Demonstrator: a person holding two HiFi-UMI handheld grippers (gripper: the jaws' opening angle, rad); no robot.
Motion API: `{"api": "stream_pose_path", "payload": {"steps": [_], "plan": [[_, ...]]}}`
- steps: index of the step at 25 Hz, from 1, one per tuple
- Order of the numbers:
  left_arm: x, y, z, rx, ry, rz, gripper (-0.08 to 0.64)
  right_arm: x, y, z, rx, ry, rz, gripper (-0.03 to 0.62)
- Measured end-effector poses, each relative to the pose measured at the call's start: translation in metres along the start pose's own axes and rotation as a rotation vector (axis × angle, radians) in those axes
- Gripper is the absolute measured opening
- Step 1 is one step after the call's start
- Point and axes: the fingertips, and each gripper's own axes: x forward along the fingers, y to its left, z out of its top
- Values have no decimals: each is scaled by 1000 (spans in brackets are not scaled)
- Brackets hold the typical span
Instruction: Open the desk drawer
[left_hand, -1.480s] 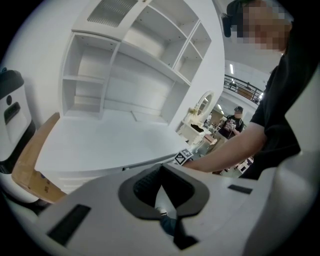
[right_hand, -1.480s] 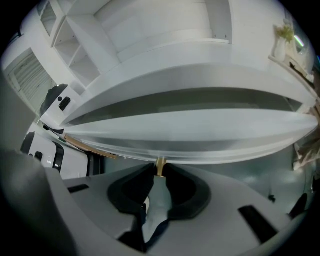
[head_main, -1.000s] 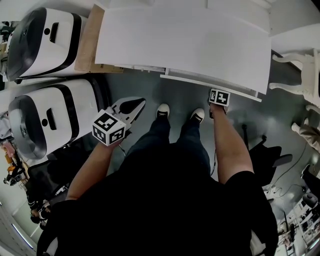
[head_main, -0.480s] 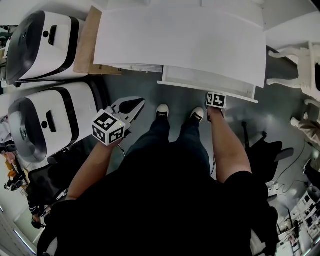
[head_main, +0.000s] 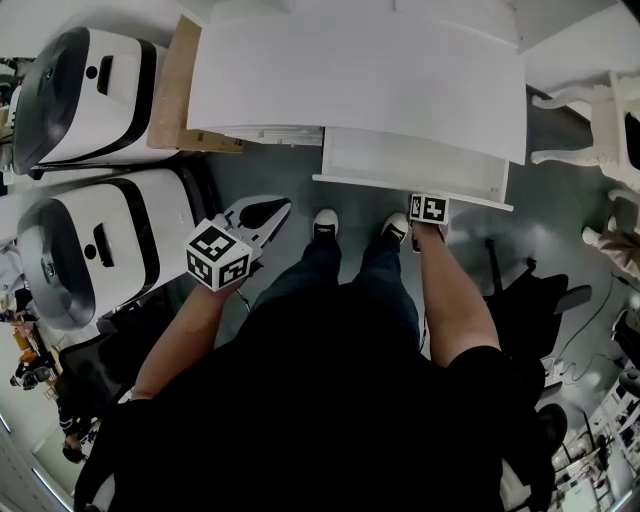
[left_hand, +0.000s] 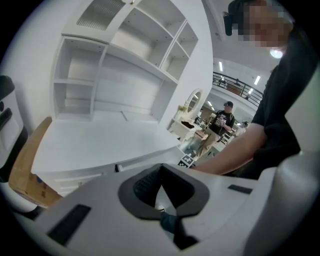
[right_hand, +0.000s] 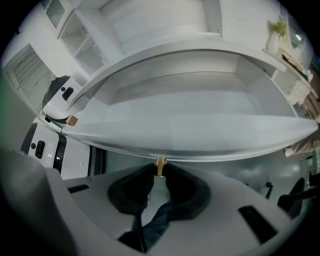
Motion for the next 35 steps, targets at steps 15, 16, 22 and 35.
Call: {"api": "stream_pose_path", "payload": {"steps": [15, 16, 22, 35], "plan": [[1, -13, -8, 34, 28, -43, 8, -10, 6, -45, 4, -2, -4, 75], [1, -14, -9, 36, 30, -47, 8, -11, 6, -48, 6, 0, -5, 75], [1, -17, -11, 51, 40, -63, 8, -13, 9, -60, -7, -3, -6, 75], [9, -29, -14, 83, 54, -94, 8, -19, 16, -93, -57, 10, -17, 75]]}}
